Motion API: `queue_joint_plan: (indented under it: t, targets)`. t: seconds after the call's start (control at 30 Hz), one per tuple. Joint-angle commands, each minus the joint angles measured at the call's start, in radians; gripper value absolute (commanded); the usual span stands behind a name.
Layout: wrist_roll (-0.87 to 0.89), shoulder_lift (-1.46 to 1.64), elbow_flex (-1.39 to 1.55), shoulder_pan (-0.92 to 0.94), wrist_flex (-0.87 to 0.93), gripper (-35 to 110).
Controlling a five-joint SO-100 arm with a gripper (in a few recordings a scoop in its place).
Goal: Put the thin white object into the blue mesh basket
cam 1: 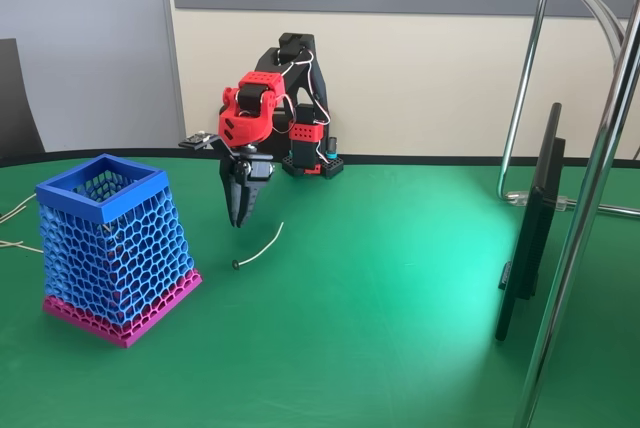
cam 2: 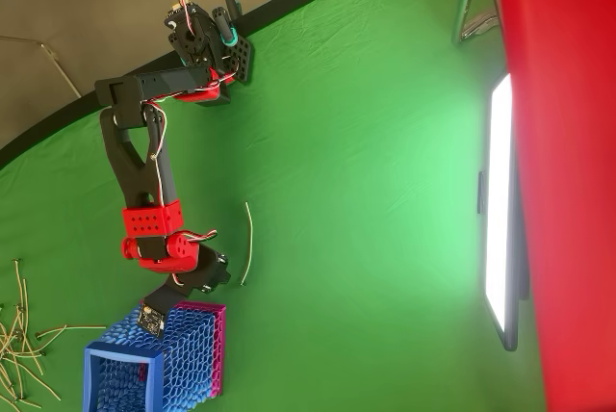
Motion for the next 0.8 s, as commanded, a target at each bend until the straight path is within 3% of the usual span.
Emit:
queue_joint_plan:
  t: [0.0, 0.77]
  targets:
    - [-0.043, -0.003, -0.038, -0.005, 0.002, 11]
    - [-0.155, -0.207, -0.247, -0.043, 0.067, 15]
